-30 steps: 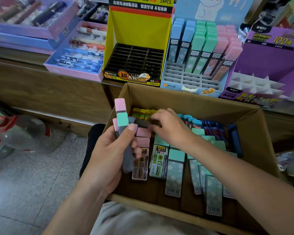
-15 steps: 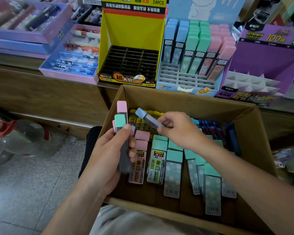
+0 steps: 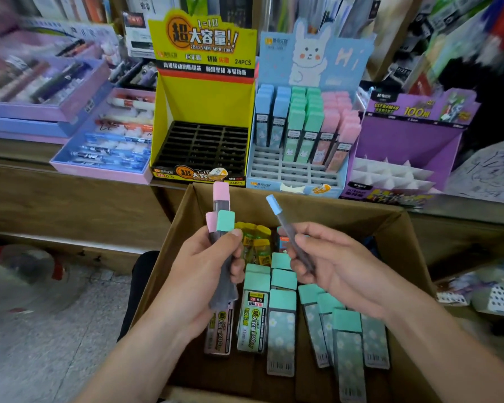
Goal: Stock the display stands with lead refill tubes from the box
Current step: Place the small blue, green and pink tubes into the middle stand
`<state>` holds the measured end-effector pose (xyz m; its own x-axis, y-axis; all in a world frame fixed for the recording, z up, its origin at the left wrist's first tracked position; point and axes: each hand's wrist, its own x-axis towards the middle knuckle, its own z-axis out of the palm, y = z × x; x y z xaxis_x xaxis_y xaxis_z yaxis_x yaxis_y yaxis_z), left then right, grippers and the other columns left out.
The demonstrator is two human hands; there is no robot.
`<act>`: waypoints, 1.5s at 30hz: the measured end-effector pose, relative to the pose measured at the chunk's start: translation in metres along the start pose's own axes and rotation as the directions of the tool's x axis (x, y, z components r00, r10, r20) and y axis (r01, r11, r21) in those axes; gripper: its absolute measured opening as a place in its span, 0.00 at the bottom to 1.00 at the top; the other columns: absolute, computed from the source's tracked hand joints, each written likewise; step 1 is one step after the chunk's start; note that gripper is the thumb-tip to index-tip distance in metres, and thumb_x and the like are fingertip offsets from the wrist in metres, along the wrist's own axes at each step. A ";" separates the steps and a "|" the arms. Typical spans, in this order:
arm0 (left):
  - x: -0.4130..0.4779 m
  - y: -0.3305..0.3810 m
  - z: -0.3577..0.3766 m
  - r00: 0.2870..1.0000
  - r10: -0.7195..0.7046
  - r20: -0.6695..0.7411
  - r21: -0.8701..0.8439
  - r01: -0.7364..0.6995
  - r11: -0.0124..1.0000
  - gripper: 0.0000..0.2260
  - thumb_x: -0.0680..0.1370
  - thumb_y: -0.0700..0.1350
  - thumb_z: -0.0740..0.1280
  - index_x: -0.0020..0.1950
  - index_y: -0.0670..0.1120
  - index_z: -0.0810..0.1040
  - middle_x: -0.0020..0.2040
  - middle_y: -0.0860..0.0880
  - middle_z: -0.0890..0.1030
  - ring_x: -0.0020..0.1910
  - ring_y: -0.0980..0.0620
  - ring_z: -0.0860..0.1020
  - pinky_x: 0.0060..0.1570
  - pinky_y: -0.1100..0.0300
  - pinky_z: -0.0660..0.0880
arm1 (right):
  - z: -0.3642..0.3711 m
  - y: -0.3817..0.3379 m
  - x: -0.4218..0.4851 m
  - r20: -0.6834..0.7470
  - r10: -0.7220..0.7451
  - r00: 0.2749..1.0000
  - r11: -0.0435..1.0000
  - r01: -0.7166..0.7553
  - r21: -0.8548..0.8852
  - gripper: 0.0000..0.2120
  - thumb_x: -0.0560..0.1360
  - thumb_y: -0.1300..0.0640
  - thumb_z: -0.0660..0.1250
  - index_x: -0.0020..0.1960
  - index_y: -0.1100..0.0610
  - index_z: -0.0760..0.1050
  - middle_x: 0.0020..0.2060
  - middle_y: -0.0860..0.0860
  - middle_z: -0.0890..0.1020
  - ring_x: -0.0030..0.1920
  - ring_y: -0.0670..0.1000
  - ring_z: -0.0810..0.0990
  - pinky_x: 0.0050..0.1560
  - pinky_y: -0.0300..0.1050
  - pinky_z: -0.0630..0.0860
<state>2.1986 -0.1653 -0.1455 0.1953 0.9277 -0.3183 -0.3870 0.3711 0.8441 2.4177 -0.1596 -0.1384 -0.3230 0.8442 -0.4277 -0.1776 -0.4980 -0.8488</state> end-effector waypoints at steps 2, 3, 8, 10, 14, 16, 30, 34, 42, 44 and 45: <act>0.002 -0.001 0.004 1.000 -0.012 -0.011 0.012 0.013 1.000 0.03 0.80 0.43 0.68 0.47 0.47 0.78 0.35 0.48 0.73 0.30 0.54 0.70 0.30 0.62 0.71 | -0.002 -0.001 0.000 -0.027 -0.031 0.999 0.999 0.030 -0.028 0.17 0.79 0.59 0.65 0.67 0.63 0.77 0.40 0.54 0.73 0.35 0.48 0.70 0.34 0.41 0.64; 0.002 -0.002 0.004 1.000 -0.021 -0.020 0.015 0.021 1.000 0.02 0.80 0.43 0.69 0.47 0.47 0.78 0.35 0.48 0.72 0.30 0.54 0.70 0.29 0.62 0.71 | -0.002 -0.001 0.000 -0.035 -0.044 0.998 0.999 0.043 -0.026 0.17 0.79 0.59 0.65 0.66 0.62 0.77 0.40 0.54 0.73 0.34 0.48 0.70 0.34 0.41 0.64; 0.000 -0.006 0.003 0.998 -0.054 -0.044 0.008 0.054 0.999 0.04 0.75 0.45 0.71 0.48 0.46 0.80 0.33 0.49 0.71 0.29 0.55 0.69 0.28 0.62 0.69 | -0.006 0.001 0.003 -0.032 -0.070 0.997 0.996 0.072 0.046 0.15 0.81 0.56 0.64 0.65 0.59 0.81 0.41 0.55 0.79 0.37 0.50 0.74 0.37 0.42 0.70; -0.001 -0.005 0.003 0.996 -0.056 -0.069 -0.005 0.055 0.998 0.05 0.74 0.45 0.71 0.48 0.46 0.80 0.33 0.49 0.72 0.29 0.55 0.69 0.28 0.62 0.70 | -0.007 0.001 0.003 -0.026 -0.072 0.997 0.996 0.074 0.045 0.17 0.81 0.54 0.64 0.66 0.59 0.81 0.44 0.57 0.82 0.40 0.51 0.78 0.41 0.44 0.74; -0.001 -0.003 0.002 0.992 -0.080 -0.096 -0.049 0.076 0.996 0.05 0.75 0.46 0.71 0.47 0.46 0.80 0.34 0.47 0.73 0.28 0.54 0.70 0.27 0.62 0.69 | -0.007 0.002 0.003 -0.047 -0.105 0.993 0.993 0.107 0.042 0.16 0.83 0.56 0.61 0.68 0.59 0.77 0.52 0.63 0.86 0.46 0.55 0.85 0.45 0.44 0.82; -0.002 0.000 0.004 0.990 -0.097 -0.103 -0.065 0.091 0.994 0.07 0.78 0.46 0.68 0.49 0.42 0.78 0.34 0.46 0.73 0.28 0.53 0.69 0.27 0.61 0.68 | -0.007 0.003 0.004 -0.055 -0.129 0.990 0.991 0.131 0.037 0.14 0.84 0.59 0.59 0.67 0.61 0.76 0.54 0.65 0.86 0.50 0.58 0.86 0.48 0.44 0.83; -0.002 0.005 0.004 0.972 -0.181 -0.150 -0.092 0.168 0.981 0.09 0.82 0.44 0.63 0.56 0.38 0.75 0.36 0.42 0.77 0.29 0.49 0.73 0.31 0.57 0.71 | 0.009 -0.038 0.019 -0.216 -0.386 0.897 0.904 0.322 -0.281 0.15 0.75 0.43 0.69 0.50 0.53 0.86 0.47 0.54 0.88 0.50 0.51 0.87 0.50 0.41 0.84; 0.001 0.006 0.002 0.972 -0.165 -0.169 -0.102 0.149 0.983 0.09 0.81 0.44 0.66 0.57 0.39 0.76 0.38 0.40 0.78 0.31 0.47 0.74 0.32 0.54 0.73 | 0.012 -0.060 0.029 -0.171 -0.569 0.804 0.736 0.406 -0.542 0.06 0.79 0.49 0.71 0.49 0.49 0.86 0.43 0.50 0.87 0.45 0.48 0.86 0.47 0.38 0.82; 0.003 0.008 0.001 0.976 -0.120 -0.179 -0.109 0.102 0.989 0.10 0.80 0.43 0.66 0.58 0.39 0.76 0.37 0.41 0.80 0.30 0.47 0.75 0.30 0.55 0.74 | 0.016 -0.106 0.058 -0.097 -0.709 0.699 0.562 0.476 -0.676 0.12 0.79 0.60 0.72 0.59 0.50 0.74 0.41 0.53 0.85 0.41 0.51 0.86 0.42 0.44 0.84; 0.003 0.008 0.001 0.977 -0.110 -0.183 -0.106 0.091 0.990 0.10 0.80 0.43 0.66 0.59 0.39 0.76 0.36 0.41 0.80 0.30 0.47 0.75 0.30 0.55 0.73 | 0.017 -0.116 0.064 -0.056 -0.712 0.700 0.515 0.466 -0.720 0.08 0.81 0.57 0.69 0.56 0.46 0.75 0.41 0.49 0.86 0.40 0.47 0.87 0.41 0.43 0.84; 0.004 0.008 0.001 0.977 -0.105 -0.184 -0.105 0.086 0.991 0.10 0.80 0.43 0.66 0.59 0.39 0.76 0.36 0.41 0.80 0.29 0.47 0.75 0.30 0.55 0.73 | 0.018 -0.121 0.066 -0.043 -0.715 0.697 0.496 0.463 -0.734 0.05 0.82 0.56 0.69 0.54 0.46 0.76 0.40 0.49 0.86 0.41 0.47 0.87 0.42 0.44 0.84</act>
<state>2.1974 -0.1591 -0.1396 0.0654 0.8755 -0.4788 -0.4609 0.4520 0.7637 2.4011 -0.0468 -0.0585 -0.0580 0.9535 0.2957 0.4449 0.2898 -0.8474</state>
